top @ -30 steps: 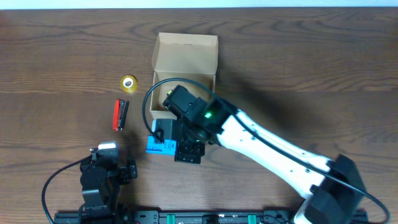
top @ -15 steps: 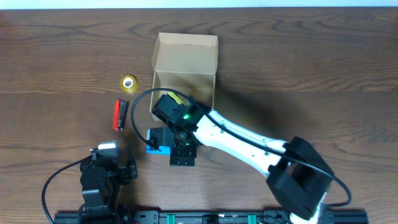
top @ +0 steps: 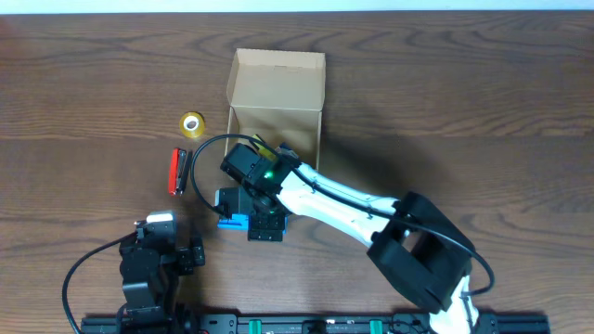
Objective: Pack container
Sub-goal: 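Lower right gripper onto the blue whiteboard duster and grasp it, then lift the blue duster with right gripper and place it in the box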
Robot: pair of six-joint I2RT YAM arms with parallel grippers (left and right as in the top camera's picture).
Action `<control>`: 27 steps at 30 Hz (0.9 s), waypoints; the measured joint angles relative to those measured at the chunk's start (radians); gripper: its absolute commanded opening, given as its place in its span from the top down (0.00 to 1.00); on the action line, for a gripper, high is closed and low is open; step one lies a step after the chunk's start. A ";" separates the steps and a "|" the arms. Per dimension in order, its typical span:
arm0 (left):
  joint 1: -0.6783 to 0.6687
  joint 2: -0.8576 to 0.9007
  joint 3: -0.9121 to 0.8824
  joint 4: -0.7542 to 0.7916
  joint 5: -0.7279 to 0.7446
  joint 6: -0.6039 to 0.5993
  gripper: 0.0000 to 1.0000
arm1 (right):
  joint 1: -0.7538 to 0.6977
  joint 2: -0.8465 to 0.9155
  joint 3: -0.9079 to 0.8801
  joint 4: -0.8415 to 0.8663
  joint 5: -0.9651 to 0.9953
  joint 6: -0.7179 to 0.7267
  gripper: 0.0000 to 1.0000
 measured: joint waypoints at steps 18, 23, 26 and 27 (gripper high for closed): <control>0.000 0.000 0.000 0.000 0.000 0.000 0.04 | 0.000 0.053 0.005 0.018 0.046 -0.007 0.70; 0.000 0.000 0.000 0.000 0.000 0.000 0.05 | 0.000 0.052 0.006 0.018 0.050 0.006 0.68; 0.000 0.000 0.000 0.000 0.000 0.000 0.05 | 0.000 0.045 0.006 0.011 0.058 0.014 0.68; 0.000 0.000 0.000 0.000 0.000 0.000 0.05 | 0.000 0.039 0.006 0.008 0.062 0.018 0.68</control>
